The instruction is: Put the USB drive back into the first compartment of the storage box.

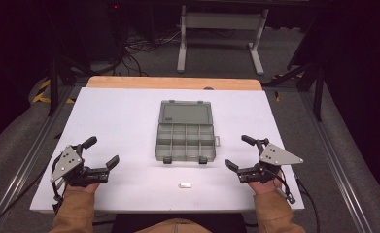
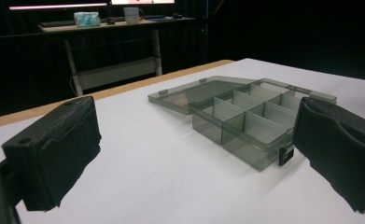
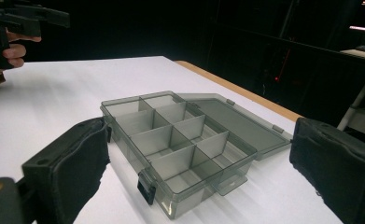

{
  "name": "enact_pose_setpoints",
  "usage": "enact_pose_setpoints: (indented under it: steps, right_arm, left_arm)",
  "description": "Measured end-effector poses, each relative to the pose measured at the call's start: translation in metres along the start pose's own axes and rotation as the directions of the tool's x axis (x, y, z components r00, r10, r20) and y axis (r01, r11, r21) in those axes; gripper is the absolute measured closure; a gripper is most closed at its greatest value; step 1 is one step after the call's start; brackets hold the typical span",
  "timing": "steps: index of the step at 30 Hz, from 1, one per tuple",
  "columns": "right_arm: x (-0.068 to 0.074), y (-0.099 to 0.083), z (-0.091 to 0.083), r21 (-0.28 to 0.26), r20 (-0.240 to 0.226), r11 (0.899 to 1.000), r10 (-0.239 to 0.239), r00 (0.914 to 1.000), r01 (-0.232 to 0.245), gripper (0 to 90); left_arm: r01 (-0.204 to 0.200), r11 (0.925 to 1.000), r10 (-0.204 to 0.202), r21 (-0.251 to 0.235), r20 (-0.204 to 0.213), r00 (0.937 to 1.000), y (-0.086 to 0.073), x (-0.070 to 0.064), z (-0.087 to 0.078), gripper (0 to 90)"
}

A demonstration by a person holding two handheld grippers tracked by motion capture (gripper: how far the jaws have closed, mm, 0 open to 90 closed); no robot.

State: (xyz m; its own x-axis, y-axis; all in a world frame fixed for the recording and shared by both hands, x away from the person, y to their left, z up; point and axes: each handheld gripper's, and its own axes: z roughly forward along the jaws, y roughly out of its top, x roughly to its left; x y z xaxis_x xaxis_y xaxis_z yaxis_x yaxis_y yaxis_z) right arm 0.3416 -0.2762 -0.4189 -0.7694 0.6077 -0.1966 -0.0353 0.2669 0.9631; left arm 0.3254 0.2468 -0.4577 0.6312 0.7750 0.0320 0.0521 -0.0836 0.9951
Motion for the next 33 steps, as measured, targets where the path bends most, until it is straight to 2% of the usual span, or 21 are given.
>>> enact_pose_setpoints:
  steps: [7,16,20,25,27,28,31,32,33]
  right_arm:
    - [0.000,-0.001,0.000,-0.003,-0.004,1.000,0.000,1.0000,0.000,5.1]
    - [0.000,-0.002,0.000,-0.002,-0.006,1.000,0.008,0.9999,-0.009,5.1]
    - [0.000,-0.002,0.000,0.000,-0.006,1.000,0.013,0.9999,-0.013,5.1]
    - [0.000,-0.002,0.001,-0.002,-0.009,1.000,0.014,0.9999,-0.014,5.1]
    - [-0.001,-0.002,0.001,0.000,-0.011,1.000,0.016,0.9998,-0.016,5.1]
    - [-0.001,-0.003,0.001,0.000,-0.011,1.000,0.015,0.9998,-0.015,5.1]
    - [-0.001,-0.003,0.001,0.001,-0.011,1.000,0.020,0.9997,-0.020,5.1]
    - [-0.002,-0.003,0.001,0.001,-0.011,1.000,0.019,0.9998,-0.019,5.1]
    - [-0.002,-0.004,0.001,0.001,-0.011,1.000,0.022,0.9997,-0.022,5.1]
  left_arm:
    - [-0.003,0.9999,0.003,0.016,0.010,0.9999,0.001,0.000,0.001,1.1]
    - [-0.023,0.9990,0.021,0.039,0.048,0.9986,0.005,-0.006,0.007,0.6]
    - [-0.031,0.9984,0.028,0.048,0.079,0.9965,0.008,-0.009,0.010,2.2]
    - [-0.028,0.9977,0.020,0.061,0.130,0.9912,0.017,-0.016,0.020,2.5]
    - [-0.028,0.9975,0.017,0.066,0.159,0.9871,0.022,-0.019,0.026,2.7]
    - [-0.028,0.9975,0.017,0.066,0.159,0.9871,0.022,-0.019,0.026,3.0]
    - [-0.045,0.9965,0.030,0.070,0.199,0.9795,0.029,-0.028,0.038,3.3]
    - [-0.045,0.9965,0.030,0.070,0.199,0.9795,0.029,-0.028,0.038,3.3]
    - [-0.049,0.9965,0.033,0.068,0.221,0.9747,0.032,-0.034,0.044,3.3]
